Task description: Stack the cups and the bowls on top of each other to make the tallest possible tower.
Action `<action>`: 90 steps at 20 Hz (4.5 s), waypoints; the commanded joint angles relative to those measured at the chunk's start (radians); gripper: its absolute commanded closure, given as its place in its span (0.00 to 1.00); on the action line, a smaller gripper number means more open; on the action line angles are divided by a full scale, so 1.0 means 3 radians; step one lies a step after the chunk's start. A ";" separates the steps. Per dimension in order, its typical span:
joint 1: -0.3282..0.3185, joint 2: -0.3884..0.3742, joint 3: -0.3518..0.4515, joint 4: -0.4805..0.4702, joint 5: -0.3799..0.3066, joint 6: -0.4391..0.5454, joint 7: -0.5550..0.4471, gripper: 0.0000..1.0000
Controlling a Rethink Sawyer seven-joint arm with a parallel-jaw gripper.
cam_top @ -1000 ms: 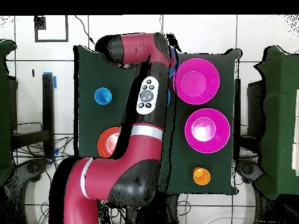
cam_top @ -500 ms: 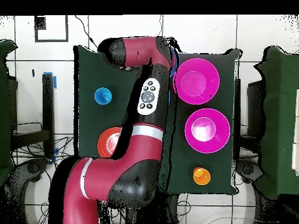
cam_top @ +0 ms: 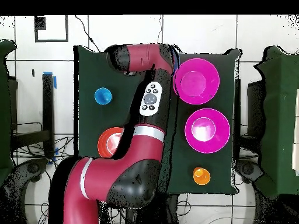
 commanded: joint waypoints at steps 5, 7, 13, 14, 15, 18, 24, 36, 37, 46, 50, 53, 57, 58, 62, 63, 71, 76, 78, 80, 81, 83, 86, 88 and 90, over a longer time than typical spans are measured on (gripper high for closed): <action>-0.0005 0.0057 0.0437 0.0270 0.0076 0.0050 0.0126 0.00; -0.0004 0.0058 0.0429 0.0258 0.0076 0.0076 0.0124 0.00; -0.0018 0.0068 0.0445 0.0215 0.0077 0.0134 0.0033 1.00; -0.0020 0.0070 0.0447 0.0213 0.0080 0.0140 0.0026 1.00; -0.0019 0.0071 0.0446 0.0213 0.0079 0.0135 0.0027 1.00; -0.0007 0.0043 0.0420 0.0290 0.0085 0.0054 0.0170 1.00; 0.0004 0.0051 0.0341 0.0194 0.0062 0.0158 0.0157 1.00; 0.0066 -0.0118 -0.0171 -0.0246 -0.0089 0.0844 -0.0101 1.00; 0.0070 -0.0128 -0.0193 -0.0256 -0.0097 0.0858 -0.0115 1.00; 0.0095 -0.0096 -0.0311 -0.0405 -0.0048 0.1059 -0.0090 1.00; 0.0116 -0.0050 -0.0367 -0.0518 -0.0030 0.1160 -0.0020 1.00; 0.0105 -0.0056 -0.0455 -0.0646 -0.0012 0.1344 -0.0052 1.00; 0.0044 -0.0048 -0.0631 -0.0955 0.0051 0.1703 -0.0199 1.00; 0.0032 -0.0048 -0.0669 -0.1018 0.0067 0.1779 -0.0224 1.00; -0.0019 -0.0041 -0.0821 -0.1243 0.0141 0.2066 -0.0298 1.00; -0.0028 -0.0039 -0.0849 -0.1278 0.0160 0.2110 -0.0311 1.00; -0.0048 -0.0099 -0.1099 -0.1396 0.0392 0.2611 -0.0284 1.00; 0.0102 -0.0269 -0.1051 -0.1057 0.0346 0.2656 -0.0211 1.00; 0.0225 -0.0397 -0.0973 -0.0764 0.0273 0.2575 -0.0171 1.00; 0.0320 -0.0494 -0.0936 -0.0550 0.0209 0.2507 -0.0128 1.00; 0.0353 -0.0534 -0.0928 -0.0474 0.0193 0.2495 -0.0120 1.00; 0.0444 -0.0644 -0.0924 -0.0279 0.0150 0.2467 -0.0103 1.00; 0.0564 -0.0781 -0.0908 0.0023 0.0093 0.2353 -0.0076 1.00; 0.0613 -0.0825 -0.0894 0.0167 0.0073 0.2259 -0.0065 1.00; 0.0671 -0.0869 -0.0883 0.0321 0.0049 0.2158 -0.0018 1.00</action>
